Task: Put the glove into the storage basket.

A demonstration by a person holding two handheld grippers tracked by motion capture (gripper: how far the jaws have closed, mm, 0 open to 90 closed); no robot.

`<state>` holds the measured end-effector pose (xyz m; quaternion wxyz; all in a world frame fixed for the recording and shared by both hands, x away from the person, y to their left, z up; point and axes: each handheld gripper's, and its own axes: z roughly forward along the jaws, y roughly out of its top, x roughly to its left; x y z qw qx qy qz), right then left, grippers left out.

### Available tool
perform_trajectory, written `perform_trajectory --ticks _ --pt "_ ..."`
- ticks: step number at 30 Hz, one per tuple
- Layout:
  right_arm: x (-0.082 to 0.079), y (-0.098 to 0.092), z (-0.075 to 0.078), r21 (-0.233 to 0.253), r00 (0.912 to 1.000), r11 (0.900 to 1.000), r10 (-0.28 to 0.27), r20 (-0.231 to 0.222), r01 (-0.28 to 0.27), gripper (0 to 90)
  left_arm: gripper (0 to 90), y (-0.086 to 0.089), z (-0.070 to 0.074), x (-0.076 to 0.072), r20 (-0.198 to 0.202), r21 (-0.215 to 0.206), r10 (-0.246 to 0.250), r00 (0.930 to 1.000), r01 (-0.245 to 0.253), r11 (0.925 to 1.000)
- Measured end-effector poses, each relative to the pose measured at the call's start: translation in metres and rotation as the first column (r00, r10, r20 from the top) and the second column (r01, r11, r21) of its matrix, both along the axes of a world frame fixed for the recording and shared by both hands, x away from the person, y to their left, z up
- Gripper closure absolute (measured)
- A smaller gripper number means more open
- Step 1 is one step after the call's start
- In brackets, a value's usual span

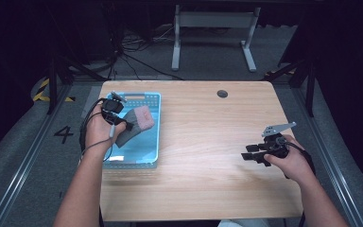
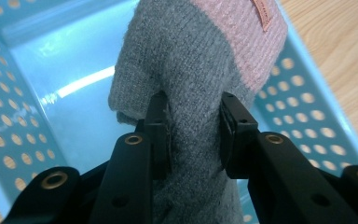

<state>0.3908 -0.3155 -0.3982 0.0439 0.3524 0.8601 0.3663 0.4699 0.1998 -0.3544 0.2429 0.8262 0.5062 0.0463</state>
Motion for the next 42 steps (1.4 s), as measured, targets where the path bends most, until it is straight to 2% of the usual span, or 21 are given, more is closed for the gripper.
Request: perform_trajectory --ticks 3,8,13,16,19,21,22,24,29,30,34,39,40,42 --pt "0.0 0.001 -0.001 -0.003 1.0 1.0 -0.002 -0.003 0.002 54.0 68.9 0.002 -0.012 0.005 -0.031 -0.001 0.014 0.9994 -0.014 0.9999" --pt "0.0 0.002 -0.002 -0.003 1.0 1.0 -0.001 -0.003 0.001 53.5 68.7 0.002 -0.032 0.014 -0.091 0.047 0.018 0.9957 -0.014 0.9988" --pt "0.001 0.002 -0.002 -0.002 1.0 1.0 -0.001 -0.002 0.001 53.2 68.2 0.003 -0.047 0.018 -0.124 0.041 0.019 0.9921 -0.014 0.999" --pt "0.001 0.002 -0.002 0.0 1.0 1.0 -0.001 -0.002 0.001 53.2 64.4 0.004 -0.051 0.02 -0.142 0.06 0.017 0.9898 -0.009 0.9982" --pt "0.001 0.002 -0.002 0.0 1.0 1.0 0.0 -0.003 0.0 53.1 48.5 0.0 -0.054 0.02 -0.12 0.126 0.043 0.9918 -0.027 0.9916" --pt "0.002 0.003 -0.001 0.002 1.0 1.0 -0.002 0.002 0.002 53.1 49.5 0.0 -0.053 0.019 -0.118 0.124 0.033 0.9925 -0.019 0.9921" --pt "0.003 0.003 -0.001 0.001 1.0 1.0 0.0 0.002 0.0 53.1 48.9 -0.001 -0.053 0.018 -0.113 0.136 0.036 0.9929 -0.02 0.9905" --pt "0.003 0.004 -0.001 0.0 1.0 1.0 0.002 0.001 -0.002 53.0 44.4 -0.003 -0.05 0.016 -0.1 0.143 0.03 0.9946 -0.015 0.9897" --pt "0.002 0.002 -0.003 -0.008 1.0 1.0 -0.005 -0.002 0.005 52.7 42.4 -0.009 -0.034 0.006 -0.047 0.119 -0.003 0.9989 0.009 0.9928" --pt "0.002 0.001 -0.003 -0.009 1.0 1.0 -0.006 -0.003 0.006 52.7 42.5 -0.012 -0.028 0.001 -0.029 0.108 -0.017 0.9995 0.02 0.9939" --pt "0.001 -0.003 -0.004 -0.016 0.9998 1.0 -0.021 -0.002 0.021 51.9 43.2 -0.021 -0.012 -0.011 0.006 0.081 -0.06 0.9982 0.059 0.9949" --pt "0.0 -0.007 -0.004 -0.027 0.9993 0.999 -0.037 -0.005 0.037 51.7 43.2 -0.036 0.005 -0.03 0.057 0.058 -0.13 0.9899 0.127 0.9902" --pt "0.0 -0.007 -0.004 -0.027 0.9992 0.999 -0.039 -0.004 0.039 51.6 43.4 -0.039 0.009 -0.036 0.077 0.035 -0.144 0.9867 0.141 0.9894" --pt "0.0 -0.009 -0.004 -0.026 0.999 0.999 -0.044 -0.006 0.043 51.6 43.3 -0.044 0.014 -0.044 0.088 0.01 -0.175 0.9807 0.174 0.9846"
